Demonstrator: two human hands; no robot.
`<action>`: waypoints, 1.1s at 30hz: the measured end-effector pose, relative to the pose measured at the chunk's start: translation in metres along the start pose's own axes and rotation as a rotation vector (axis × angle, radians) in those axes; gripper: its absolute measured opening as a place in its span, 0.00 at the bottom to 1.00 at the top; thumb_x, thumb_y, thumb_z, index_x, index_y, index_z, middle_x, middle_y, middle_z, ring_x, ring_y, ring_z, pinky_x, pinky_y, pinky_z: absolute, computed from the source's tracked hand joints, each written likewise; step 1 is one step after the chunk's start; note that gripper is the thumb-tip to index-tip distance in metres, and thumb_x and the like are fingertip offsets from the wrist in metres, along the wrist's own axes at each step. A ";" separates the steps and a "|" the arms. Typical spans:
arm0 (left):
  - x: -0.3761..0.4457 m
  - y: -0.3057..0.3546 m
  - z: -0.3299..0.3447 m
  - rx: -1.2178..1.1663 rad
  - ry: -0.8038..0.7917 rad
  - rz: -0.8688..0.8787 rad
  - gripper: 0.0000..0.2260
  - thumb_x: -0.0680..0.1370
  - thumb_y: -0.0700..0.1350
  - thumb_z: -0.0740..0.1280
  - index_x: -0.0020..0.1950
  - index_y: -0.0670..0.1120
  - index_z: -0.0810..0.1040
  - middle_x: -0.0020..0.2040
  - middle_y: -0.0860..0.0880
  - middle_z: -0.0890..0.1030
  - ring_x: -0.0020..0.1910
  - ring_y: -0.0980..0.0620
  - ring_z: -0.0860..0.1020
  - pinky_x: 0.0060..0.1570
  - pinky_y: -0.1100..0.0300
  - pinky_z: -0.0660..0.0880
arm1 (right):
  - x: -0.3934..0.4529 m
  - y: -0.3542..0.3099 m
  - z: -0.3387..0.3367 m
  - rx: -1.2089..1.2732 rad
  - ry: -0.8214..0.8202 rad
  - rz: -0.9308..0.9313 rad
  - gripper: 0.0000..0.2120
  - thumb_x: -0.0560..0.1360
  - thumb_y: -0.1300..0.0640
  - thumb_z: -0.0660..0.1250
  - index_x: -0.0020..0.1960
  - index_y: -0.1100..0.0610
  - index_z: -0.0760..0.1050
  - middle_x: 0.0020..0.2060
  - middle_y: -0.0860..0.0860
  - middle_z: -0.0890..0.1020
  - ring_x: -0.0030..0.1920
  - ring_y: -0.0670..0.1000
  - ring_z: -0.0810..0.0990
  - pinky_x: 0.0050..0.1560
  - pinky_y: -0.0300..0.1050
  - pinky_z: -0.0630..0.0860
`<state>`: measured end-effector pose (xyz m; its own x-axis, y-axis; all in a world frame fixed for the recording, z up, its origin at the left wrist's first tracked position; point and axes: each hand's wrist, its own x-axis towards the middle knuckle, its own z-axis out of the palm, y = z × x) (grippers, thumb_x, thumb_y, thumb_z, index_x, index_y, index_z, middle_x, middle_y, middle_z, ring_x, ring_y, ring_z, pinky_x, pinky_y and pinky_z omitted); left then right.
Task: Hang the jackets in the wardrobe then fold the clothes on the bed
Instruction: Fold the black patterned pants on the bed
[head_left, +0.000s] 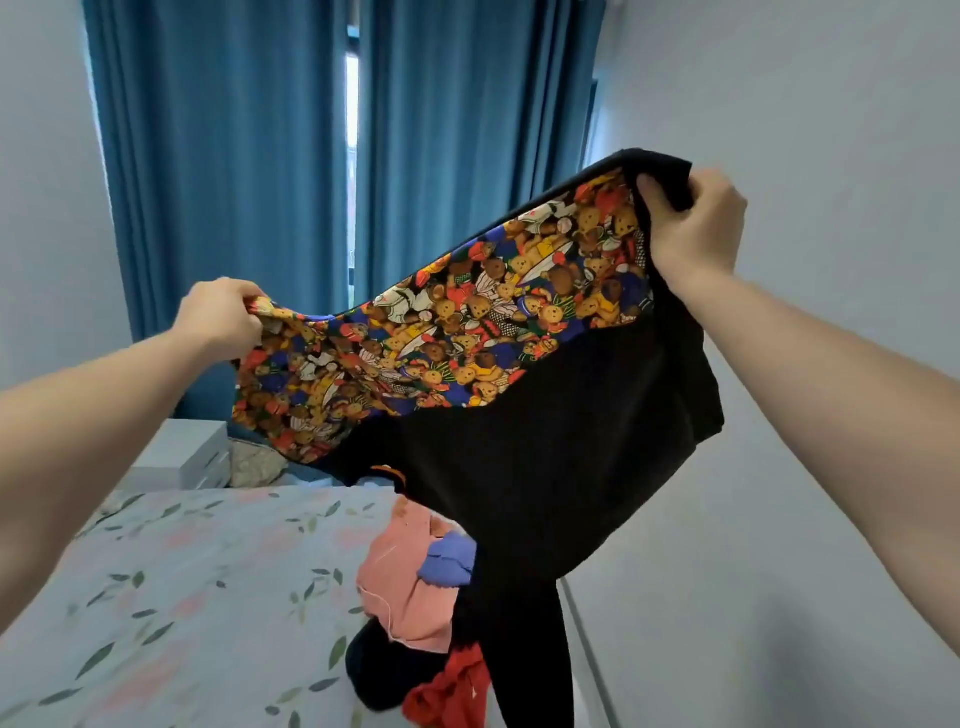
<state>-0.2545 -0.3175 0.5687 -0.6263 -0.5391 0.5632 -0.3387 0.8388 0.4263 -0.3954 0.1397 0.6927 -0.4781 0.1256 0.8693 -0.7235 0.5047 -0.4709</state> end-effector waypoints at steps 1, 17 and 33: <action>0.003 -0.001 -0.004 0.002 -0.005 0.019 0.15 0.73 0.35 0.65 0.54 0.49 0.85 0.49 0.45 0.84 0.49 0.41 0.78 0.48 0.49 0.79 | -0.002 -0.007 -0.003 0.028 0.014 -0.050 0.17 0.78 0.41 0.68 0.42 0.53 0.73 0.41 0.51 0.78 0.42 0.50 0.76 0.44 0.48 0.74; -0.256 -0.155 0.122 0.144 -0.962 0.028 0.28 0.72 0.47 0.74 0.72 0.54 0.74 0.66 0.55 0.76 0.63 0.52 0.75 0.65 0.57 0.72 | -0.453 0.015 0.071 0.139 -1.236 0.229 0.13 0.72 0.65 0.70 0.49 0.49 0.86 0.42 0.45 0.81 0.44 0.47 0.79 0.48 0.43 0.76; -0.457 -0.104 0.156 -0.093 -1.029 0.098 0.08 0.76 0.51 0.72 0.41 0.56 0.74 0.38 0.56 0.77 0.40 0.54 0.76 0.37 0.55 0.72 | -0.604 0.039 0.053 0.088 -1.718 0.510 0.09 0.63 0.52 0.79 0.35 0.48 0.78 0.32 0.43 0.80 0.34 0.41 0.75 0.39 0.35 0.72</action>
<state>-0.0426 -0.1466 0.1564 -0.9598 -0.1067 -0.2598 -0.2260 0.8425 0.4890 -0.1611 0.0385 0.1417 -0.5276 -0.7284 -0.4372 -0.3480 0.6547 -0.6710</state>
